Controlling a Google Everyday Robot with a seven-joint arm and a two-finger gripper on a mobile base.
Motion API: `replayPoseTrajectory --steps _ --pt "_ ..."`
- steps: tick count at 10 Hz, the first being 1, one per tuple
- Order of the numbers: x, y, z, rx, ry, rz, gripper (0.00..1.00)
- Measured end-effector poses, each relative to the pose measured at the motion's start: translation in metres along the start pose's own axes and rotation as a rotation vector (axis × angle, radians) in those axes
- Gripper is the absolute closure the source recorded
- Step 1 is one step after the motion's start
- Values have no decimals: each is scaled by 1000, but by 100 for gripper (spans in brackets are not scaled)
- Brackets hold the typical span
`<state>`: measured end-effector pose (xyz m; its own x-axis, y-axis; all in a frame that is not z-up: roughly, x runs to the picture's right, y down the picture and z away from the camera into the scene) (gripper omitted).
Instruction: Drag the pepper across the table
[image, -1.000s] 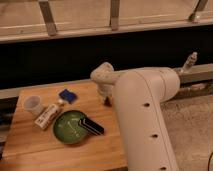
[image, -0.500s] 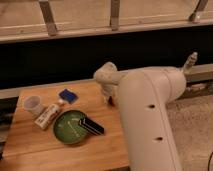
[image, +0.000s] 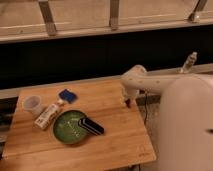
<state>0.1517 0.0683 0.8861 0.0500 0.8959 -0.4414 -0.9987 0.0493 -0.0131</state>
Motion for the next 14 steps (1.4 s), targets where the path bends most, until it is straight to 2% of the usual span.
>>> replayPoseTrajectory --steps 1,2,4,6,11,14 --pt "2 -8 -7 -23 -23 50 100" --pt "5 -11 -8 -41 -35 72 100" --pt "6 -2 -12 -85 -65 78 100" --pt "1 23 -14 -127 -79 55 100" --pt "-11 107 -13 -277 -64 -108 100" --pt "-11 113 -13 -297 -48 -138 100"
